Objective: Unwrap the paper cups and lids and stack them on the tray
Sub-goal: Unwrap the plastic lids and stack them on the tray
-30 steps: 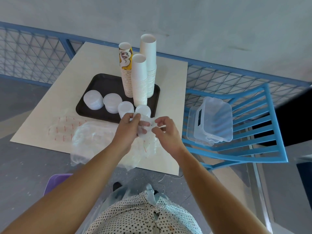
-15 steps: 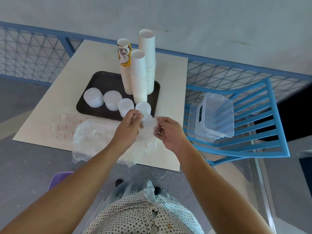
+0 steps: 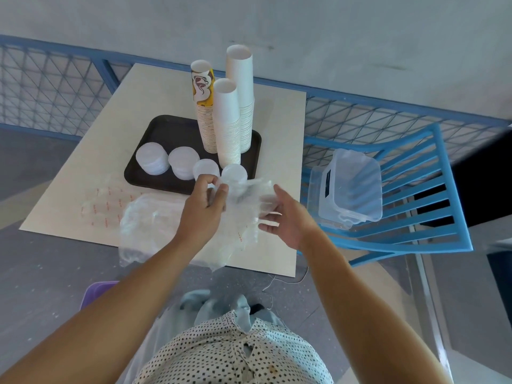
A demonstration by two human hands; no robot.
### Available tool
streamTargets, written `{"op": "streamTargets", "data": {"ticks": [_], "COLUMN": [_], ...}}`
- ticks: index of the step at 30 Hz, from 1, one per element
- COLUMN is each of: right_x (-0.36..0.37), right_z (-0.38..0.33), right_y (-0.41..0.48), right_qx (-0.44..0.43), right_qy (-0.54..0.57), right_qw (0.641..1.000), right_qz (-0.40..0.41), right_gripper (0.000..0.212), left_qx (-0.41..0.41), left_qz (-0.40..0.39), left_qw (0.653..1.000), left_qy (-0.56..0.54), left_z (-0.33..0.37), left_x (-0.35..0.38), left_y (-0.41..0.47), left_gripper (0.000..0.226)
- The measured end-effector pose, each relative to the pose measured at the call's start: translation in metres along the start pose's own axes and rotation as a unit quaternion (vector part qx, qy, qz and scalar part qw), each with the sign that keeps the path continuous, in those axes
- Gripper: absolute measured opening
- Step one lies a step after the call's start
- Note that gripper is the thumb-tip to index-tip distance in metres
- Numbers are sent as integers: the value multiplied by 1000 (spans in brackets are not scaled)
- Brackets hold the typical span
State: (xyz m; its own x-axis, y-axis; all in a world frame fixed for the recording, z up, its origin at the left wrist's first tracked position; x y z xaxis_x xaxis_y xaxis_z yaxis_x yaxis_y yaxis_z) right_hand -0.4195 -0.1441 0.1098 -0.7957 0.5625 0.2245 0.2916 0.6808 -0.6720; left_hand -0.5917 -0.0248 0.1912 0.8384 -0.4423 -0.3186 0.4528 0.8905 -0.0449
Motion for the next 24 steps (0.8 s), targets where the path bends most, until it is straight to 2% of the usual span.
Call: {"op": "streamTargets", "data": {"ticks": [2,4,6,7,8,9,10,14,18,21,23,24], "right_x": [4,10,26,33,38,41,42,39,53,80,99,107], "right_z": [-6,-10,-7,-3,1,4,5,11,19,28,30,31], "right_y": [-2,-3,-2,-1,2,4,5,9,15,23,26,27], "right_qx": [-54,-85,-80,-70,-64,-62,-62,-45,-38,-43,-56,-60], "right_qy": [0,23,45,46,35,23,21,107,124,134,122,107], "right_qw": [998,995,996,996,997,998,997,981,967,970,976,979], "right_qz": [31,40,2,-7,-3,12,35,154,220,199,171,162], "right_gripper": [24,27,27,23,16,10,10,24,25,27,30,31], "left_qx": [-35,-60,-82,-117,-168,-212,-230,-195,-202,-222,-270,-283], "left_qz": [-19,-35,-69,-101,-136,-160,-170,-101,-60,-142,-206,-230], "left_qw": [999,998,993,978,949,922,913,962,961,940,910,904], "left_qy": [-20,-11,-58,-140,-228,-283,-289,-161,-178,-217,-236,-225], "left_z": [-10,-17,-19,-21,-25,-30,-35,-59,-86,-94,-100,-103], "left_x": [1,0,5,11,20,24,24,-21,-70,-78,-75,-74], "left_y": [0,0,1,1,-1,-1,1,23,41,44,41,40], "left_gripper": [22,32,29,20,16,21,26,22,27,21,38,39]}}
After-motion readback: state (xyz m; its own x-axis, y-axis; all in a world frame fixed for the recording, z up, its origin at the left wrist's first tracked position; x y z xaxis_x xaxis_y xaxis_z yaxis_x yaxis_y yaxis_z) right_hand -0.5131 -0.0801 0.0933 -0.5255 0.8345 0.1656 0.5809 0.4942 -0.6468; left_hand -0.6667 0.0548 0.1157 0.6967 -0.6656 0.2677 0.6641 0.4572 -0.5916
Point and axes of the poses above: each hand's wrist, its own y-axis towards the middle knuckle, its own x-axis out of the palm, z = x × y, the point moved 10 cm from there along y, towards the middle knuckle, and after that the axes turned 4 degrees about -y, right-handed, at the moved point
